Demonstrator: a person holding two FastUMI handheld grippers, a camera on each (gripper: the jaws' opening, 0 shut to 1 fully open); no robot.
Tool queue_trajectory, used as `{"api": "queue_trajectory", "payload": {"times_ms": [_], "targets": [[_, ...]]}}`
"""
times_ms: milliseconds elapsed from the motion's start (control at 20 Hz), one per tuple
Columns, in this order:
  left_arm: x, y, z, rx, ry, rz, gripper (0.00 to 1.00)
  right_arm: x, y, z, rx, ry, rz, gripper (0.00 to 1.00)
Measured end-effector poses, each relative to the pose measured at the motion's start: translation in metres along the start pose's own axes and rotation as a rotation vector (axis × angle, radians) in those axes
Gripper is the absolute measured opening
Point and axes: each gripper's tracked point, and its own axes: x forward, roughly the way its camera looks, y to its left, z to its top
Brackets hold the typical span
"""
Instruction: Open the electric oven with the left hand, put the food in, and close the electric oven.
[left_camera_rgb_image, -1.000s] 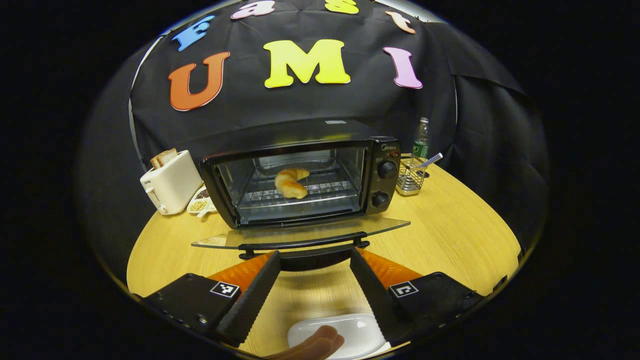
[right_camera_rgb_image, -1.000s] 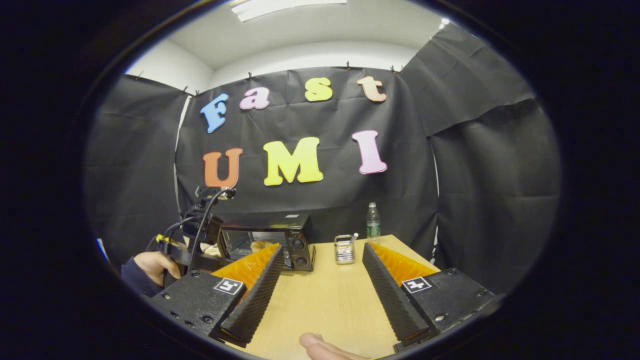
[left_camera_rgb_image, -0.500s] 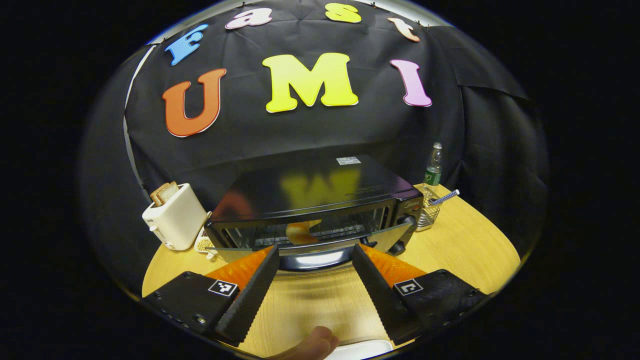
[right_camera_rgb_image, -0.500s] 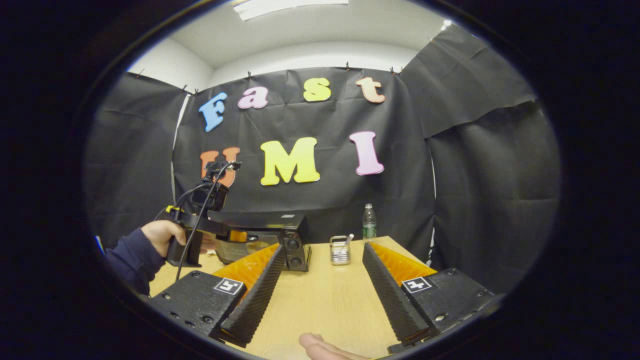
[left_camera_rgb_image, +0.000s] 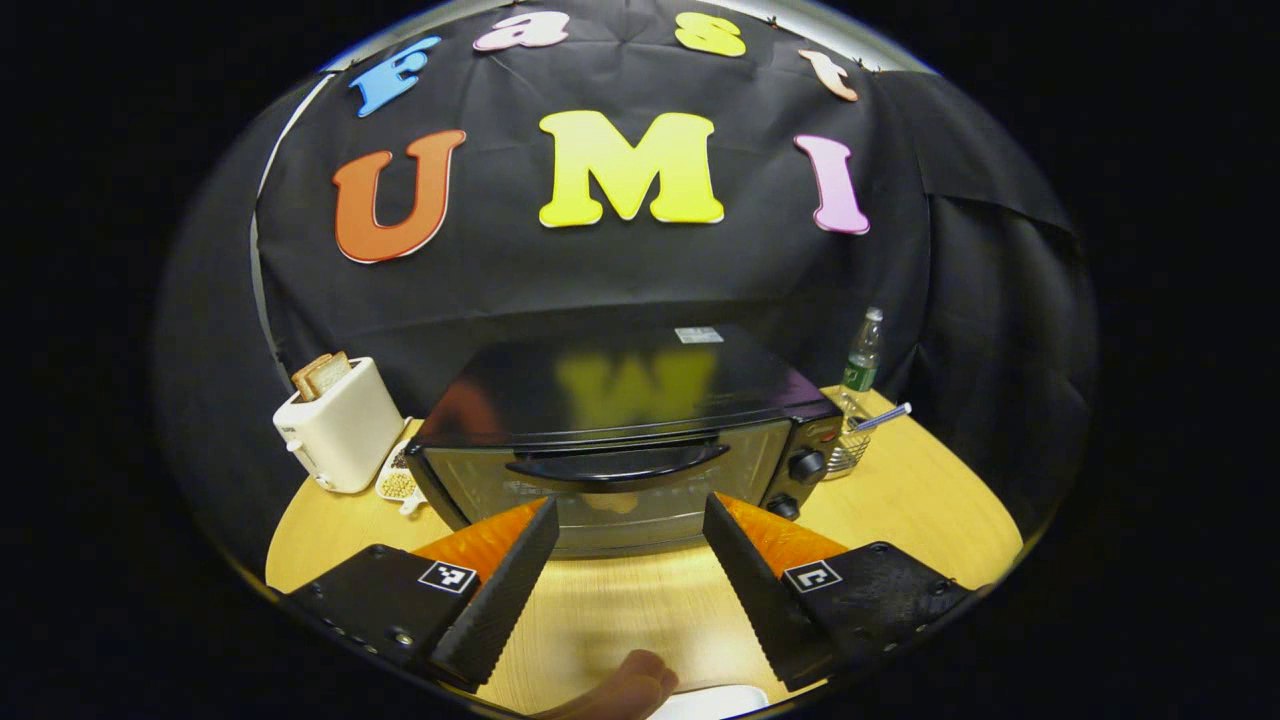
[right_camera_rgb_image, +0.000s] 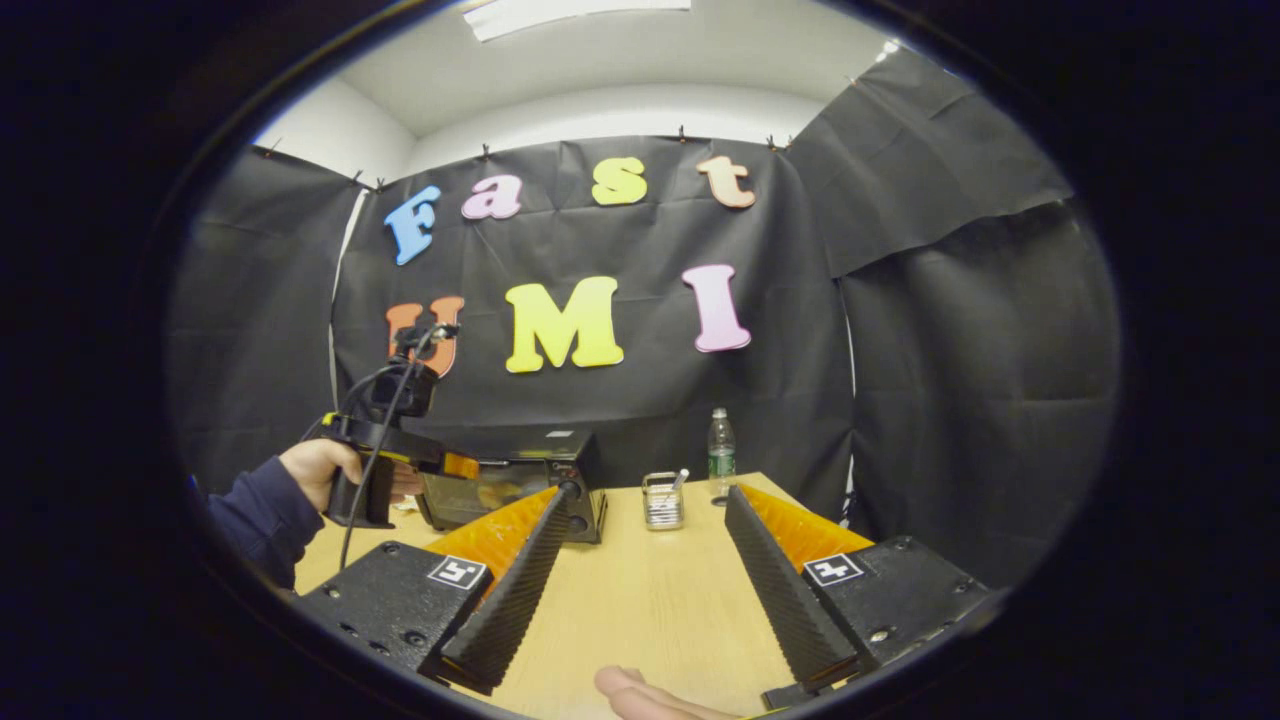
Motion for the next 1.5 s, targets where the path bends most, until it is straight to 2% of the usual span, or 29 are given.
{"api": "queue_trajectory", "payload": {"times_ms": [400,500,550,600,700,800,950,1150,1200,1300,1500], "targets": [[-0.159,0.010,0.026,-0.007,-0.222,0.048,0.96,-0.035,0.009,0.027,0.002,-0.034,0.006,0.96],[-0.195,0.016,0.021,0.006,-0.253,0.072,0.96,-0.045,0.008,0.035,0.003,-0.040,0.004,0.96],[-0.213,0.017,0.015,0.007,-0.252,0.080,1.00,-0.052,0.009,0.039,0.004,-0.046,0.004,0.96],[-0.231,0.015,0.011,0.008,-0.265,0.077,0.96,-0.059,0.011,0.042,0.006,-0.055,0.011,0.96],[-0.263,0.014,0.008,0.004,-0.306,0.088,0.96,-0.073,0.017,0.047,0.006,-0.065,0.028,1.00],[-0.289,0.013,0.002,0.020,-0.342,0.101,0.96,-0.086,0.014,0.048,0.008,-0.068,0.019,0.96],[-0.314,-0.007,-0.018,0.002,-0.374,0.059,0.95,-0.105,0.017,0.049,-0.007,-0.075,0.020,1.00],[-0.336,-0.011,-0.044,0.001,-0.386,0.069,0.96,-0.106,0.026,0.039,-0.019,-0.051,0.040,1.00],[-0.339,-0.012,-0.049,0.001,-0.388,0.069,0.96,-0.106,0.030,0.036,-0.025,-0.041,0.050,0.96],[-0.345,-0.010,-0.050,-0.006,-0.403,0.075,0.95,-0.104,0.035,0.029,-0.032,-0.020,0.065,1.00],[-0.349,-0.009,-0.048,-0.012,-0.405,0.069,0.96,-0.107,0.041,0.028,-0.038,-0.011,0.077,0.97]]}}
